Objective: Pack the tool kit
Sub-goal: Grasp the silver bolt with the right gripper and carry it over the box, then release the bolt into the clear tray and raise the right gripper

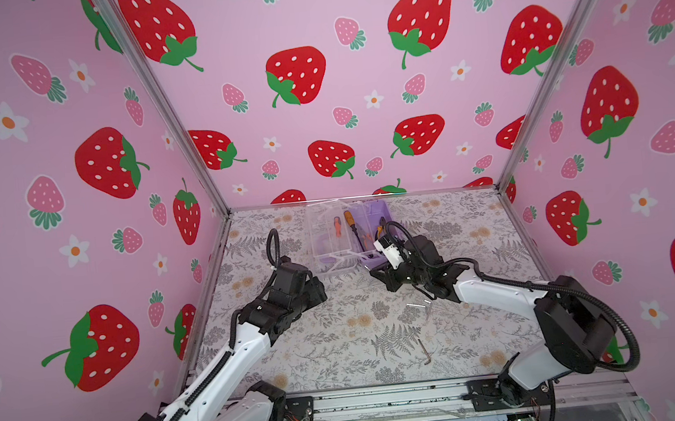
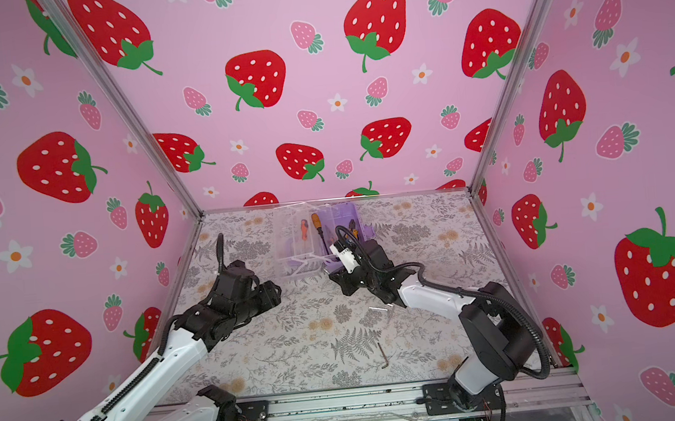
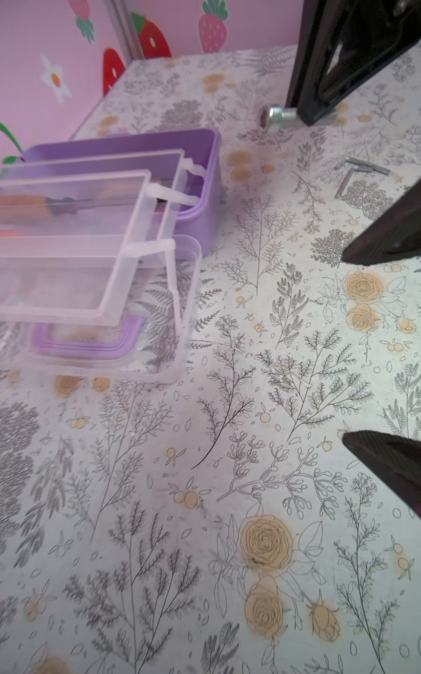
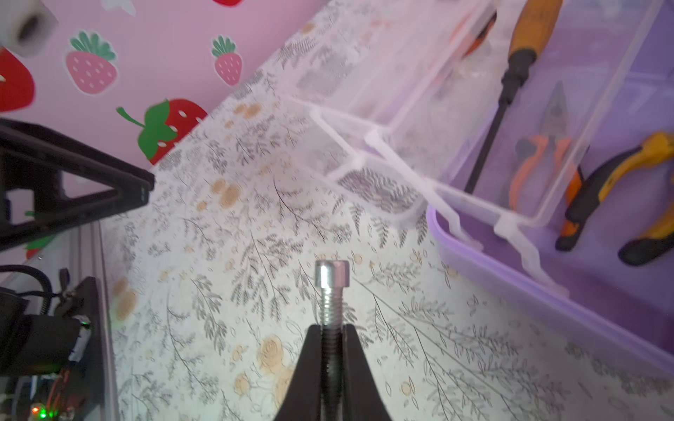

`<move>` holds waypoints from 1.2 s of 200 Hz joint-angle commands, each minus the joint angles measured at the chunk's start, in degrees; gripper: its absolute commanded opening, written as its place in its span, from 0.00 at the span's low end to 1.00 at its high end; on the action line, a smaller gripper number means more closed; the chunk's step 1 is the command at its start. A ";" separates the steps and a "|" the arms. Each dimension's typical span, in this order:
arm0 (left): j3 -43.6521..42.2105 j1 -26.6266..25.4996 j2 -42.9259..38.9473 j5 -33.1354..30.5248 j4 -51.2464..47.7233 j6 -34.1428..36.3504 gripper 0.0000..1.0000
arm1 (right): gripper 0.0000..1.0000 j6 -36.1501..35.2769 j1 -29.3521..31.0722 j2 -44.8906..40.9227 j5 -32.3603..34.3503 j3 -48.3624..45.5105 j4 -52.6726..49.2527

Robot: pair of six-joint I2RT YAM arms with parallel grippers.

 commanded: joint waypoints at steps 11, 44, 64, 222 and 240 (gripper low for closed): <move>-2.06 1.93 -2.90 -1.78 -2.51 1.01 0.76 | 0.00 3.51 1.06 3.51 1.40 11.94 -3.77; -3.20 2.85 -1.53 0.31 -2.49 1.20 0.76 | 0.00 4.43 3.31 13.86 17.19 28.36 -12.58; -4.40 3.20 -0.60 1.28 -1.83 1.36 0.76 | 0.00 6.44 3.70 20.39 19.55 35.95 -15.62; -7.02 6.15 2.01 7.41 3.11 1.85 0.76 | 0.35 7.60 5.03 33.67 25.54 49.00 -18.16; -7.39 6.03 1.52 9.37 4.11 2.27 0.76 | 0.35 6.53 5.26 30.11 26.34 46.12 -16.98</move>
